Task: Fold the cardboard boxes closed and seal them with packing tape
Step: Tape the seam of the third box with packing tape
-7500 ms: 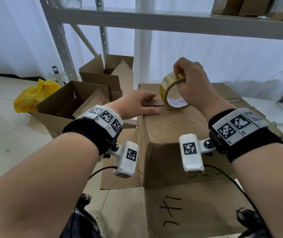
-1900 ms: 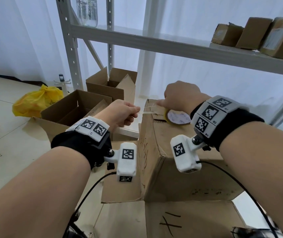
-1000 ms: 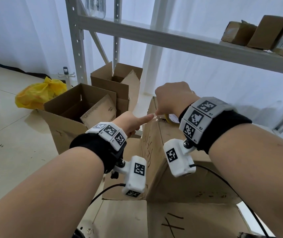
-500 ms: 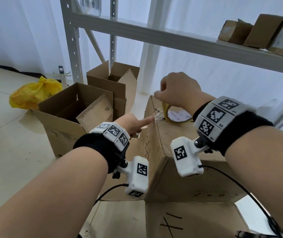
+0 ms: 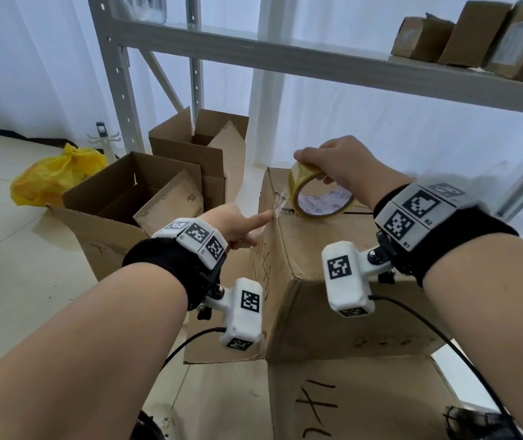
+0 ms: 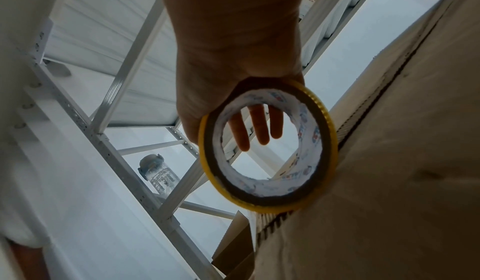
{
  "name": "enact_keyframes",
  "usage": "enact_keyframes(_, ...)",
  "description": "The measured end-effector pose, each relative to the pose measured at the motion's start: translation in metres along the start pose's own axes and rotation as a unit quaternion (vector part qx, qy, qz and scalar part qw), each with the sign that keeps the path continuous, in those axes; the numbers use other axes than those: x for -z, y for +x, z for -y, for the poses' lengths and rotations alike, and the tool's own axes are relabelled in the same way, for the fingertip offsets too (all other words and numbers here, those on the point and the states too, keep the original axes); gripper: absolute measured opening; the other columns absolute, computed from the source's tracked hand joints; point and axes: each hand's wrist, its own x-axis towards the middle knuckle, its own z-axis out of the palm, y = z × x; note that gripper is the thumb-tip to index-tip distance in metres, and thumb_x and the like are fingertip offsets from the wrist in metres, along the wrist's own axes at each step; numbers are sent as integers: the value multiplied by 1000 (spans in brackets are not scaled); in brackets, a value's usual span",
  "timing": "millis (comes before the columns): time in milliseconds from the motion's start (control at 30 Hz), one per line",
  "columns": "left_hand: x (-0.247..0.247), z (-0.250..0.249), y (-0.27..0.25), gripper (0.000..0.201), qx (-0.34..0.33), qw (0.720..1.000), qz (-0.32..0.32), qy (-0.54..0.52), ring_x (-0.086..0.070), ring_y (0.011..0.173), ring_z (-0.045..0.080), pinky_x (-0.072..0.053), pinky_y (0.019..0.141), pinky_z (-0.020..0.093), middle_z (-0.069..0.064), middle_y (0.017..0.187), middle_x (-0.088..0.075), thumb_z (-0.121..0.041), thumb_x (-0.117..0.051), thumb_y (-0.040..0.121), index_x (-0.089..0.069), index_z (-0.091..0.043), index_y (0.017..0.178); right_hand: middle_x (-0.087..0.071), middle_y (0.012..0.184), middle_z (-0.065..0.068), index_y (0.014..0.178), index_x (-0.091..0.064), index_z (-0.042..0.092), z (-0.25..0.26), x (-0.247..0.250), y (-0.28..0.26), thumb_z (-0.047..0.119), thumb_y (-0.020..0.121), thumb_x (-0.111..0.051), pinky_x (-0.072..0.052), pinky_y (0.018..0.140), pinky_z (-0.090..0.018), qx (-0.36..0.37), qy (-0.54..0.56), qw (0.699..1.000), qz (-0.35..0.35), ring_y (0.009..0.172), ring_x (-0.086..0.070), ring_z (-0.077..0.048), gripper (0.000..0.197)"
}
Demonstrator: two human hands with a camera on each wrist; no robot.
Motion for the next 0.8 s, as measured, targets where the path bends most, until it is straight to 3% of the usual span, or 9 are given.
enact_keyframes(67,1,0,-3,67,0,999,-13,44,-50,46,9,-39,45,21,-2,65,-67,-71,-42,84,-59,-6,90,-62,75,-7,74,-59,13,0,-1,0,48,81,-63,-44,69,-30,1,-6,1000,0,70,-55,-18,36)
enact_keyframes(133,3,-5,-5,55,-39,998,-49,30,-54,50,8,-41,41,18,2,71,-63,-59,-51,88,-59,-4,92,-60,74,-6,72,-58,13,0,-1,0,48,82,-63,-44,70,-30,2,-10,1000,-2,70,-55,-18,36)
enact_keyframes(233,8,-22,-9,29,-115,987,-62,-98,-65,57,7,-48,46,13,7,77,-67,-29,-61,91,-64,0,92,-60,75,-7,72,-57,13,1,-1,-3,47,81,-63,-45,71,-30,0,-4,1000,-3,70,-55,-18,36)
enact_keyframes(300,10,-31,-14,21,-114,979,-56,-160,-67,55,6,-49,47,13,10,76,-69,-19,-59,93,-65,0,89,-59,75,-7,75,-58,12,2,-1,-4,46,82,-63,-44,71,-30,3,1,1000,-5,70,-54,-18,34)
enact_keyframes(433,7,-29,-15,16,-96,983,-85,-130,-67,63,11,-52,48,16,8,78,-67,-19,-61,92,-63,-3,94,-56,75,-7,75,-58,13,5,-1,-6,44,82,-63,-43,69,-29,5,4,1000,-5,70,-53,-17,32)
enact_keyframes(633,5,-5,-7,36,-21,996,-62,-53,-65,70,15,-55,56,21,11,88,-64,-29,-67,86,-58,1,103,-54,74,-7,68,-52,14,3,0,-7,45,83,-62,-42,69,-30,8,-4,1000,-5,69,-52,-18,35)
enact_keyframes(733,5,3,-5,34,-33,993,-108,21,-64,77,18,-57,71,30,8,83,-61,-27,-69,86,-59,0,105,-54,73,-7,67,-51,14,2,0,-7,44,83,-61,-42,68,-29,8,-7,1000,-3,69,-52,-18,36)
enact_keyframes(800,9,-1,-8,28,-86,984,-154,18,-63,86,22,-55,83,36,7,86,-61,-24,-67,87,-59,-3,104,-54,74,-8,68,-52,14,3,0,-7,44,83,-61,-42,69,-29,8,-8,1000,-1,69,-52,-18,35)
